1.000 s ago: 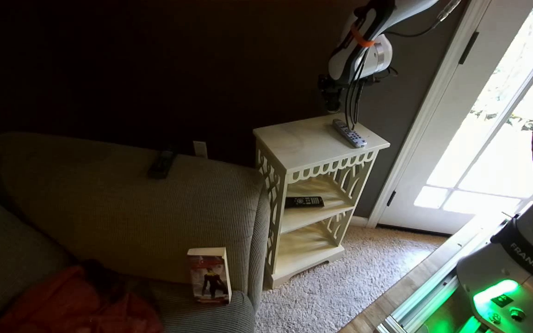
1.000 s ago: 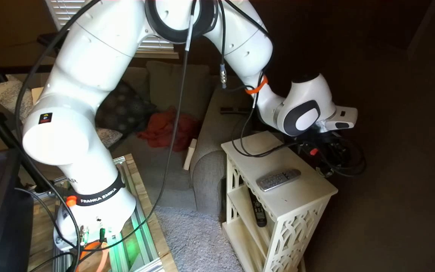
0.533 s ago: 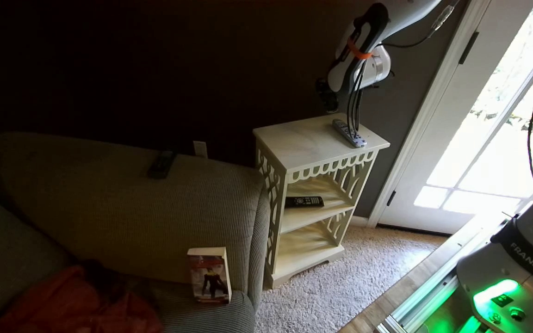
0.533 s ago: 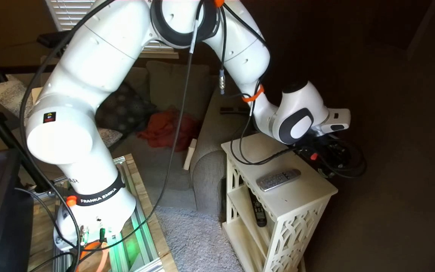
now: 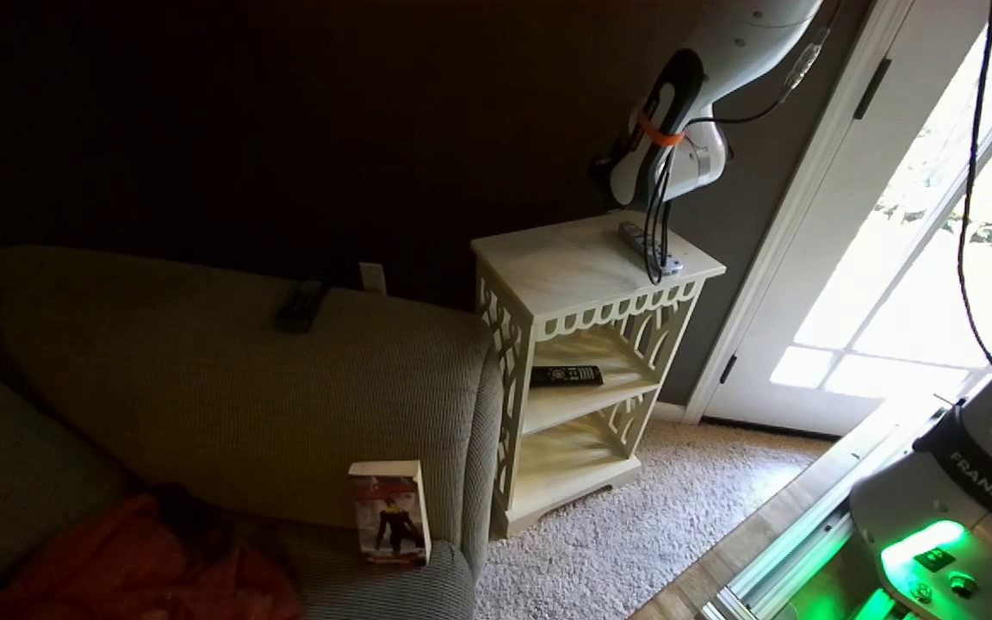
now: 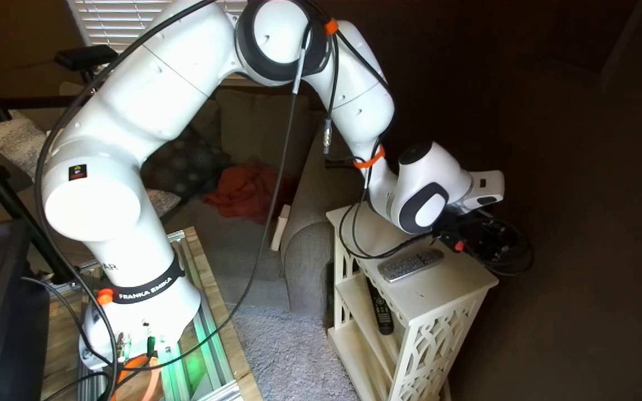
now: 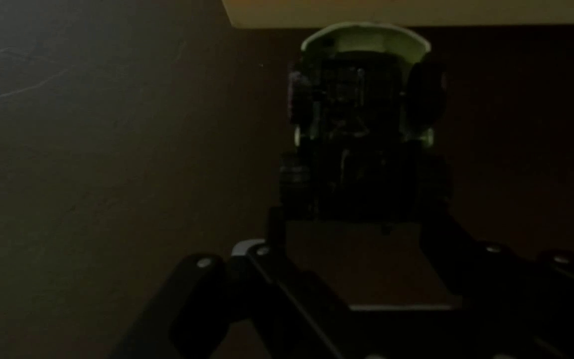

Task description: Move the car to the right.

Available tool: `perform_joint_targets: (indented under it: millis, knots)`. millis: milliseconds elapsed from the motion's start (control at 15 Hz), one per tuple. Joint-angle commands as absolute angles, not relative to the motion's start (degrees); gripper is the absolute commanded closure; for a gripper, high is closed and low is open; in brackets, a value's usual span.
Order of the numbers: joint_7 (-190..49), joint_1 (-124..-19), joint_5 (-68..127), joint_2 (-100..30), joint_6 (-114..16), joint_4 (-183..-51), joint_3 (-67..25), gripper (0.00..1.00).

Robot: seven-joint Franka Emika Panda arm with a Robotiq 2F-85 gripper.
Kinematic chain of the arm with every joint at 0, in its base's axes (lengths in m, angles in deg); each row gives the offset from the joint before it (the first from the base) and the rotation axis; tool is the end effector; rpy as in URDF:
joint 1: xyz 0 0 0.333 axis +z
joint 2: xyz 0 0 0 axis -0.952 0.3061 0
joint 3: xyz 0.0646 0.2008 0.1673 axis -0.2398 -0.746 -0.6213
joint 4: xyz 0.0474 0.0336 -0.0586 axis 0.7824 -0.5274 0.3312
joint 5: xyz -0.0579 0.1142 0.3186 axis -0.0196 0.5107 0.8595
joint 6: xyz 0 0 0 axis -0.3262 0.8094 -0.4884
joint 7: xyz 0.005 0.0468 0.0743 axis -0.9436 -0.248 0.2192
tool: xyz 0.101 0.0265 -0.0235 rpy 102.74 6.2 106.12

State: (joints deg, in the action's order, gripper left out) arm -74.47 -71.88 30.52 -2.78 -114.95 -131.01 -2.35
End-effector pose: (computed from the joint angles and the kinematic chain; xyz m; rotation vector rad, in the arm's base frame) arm 0.5840 -0.1960 0.1954 2.5807 -0.3103 1.1012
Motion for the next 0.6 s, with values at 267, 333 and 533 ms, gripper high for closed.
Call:
perform_joint_targets:
  millis: [267, 333, 533]
  knots:
    - [-67.46, -72.71, 36.71, -2.19, -119.48, -131.7, -5.47, 0.56]
    - [-67.61, -72.87, 37.18, -2.18, -119.94, -131.66, -6.07, 0.56]
    - [-66.91, -72.66, 38.07, -1.3, -121.82, -131.36, -6.53, 0.56]
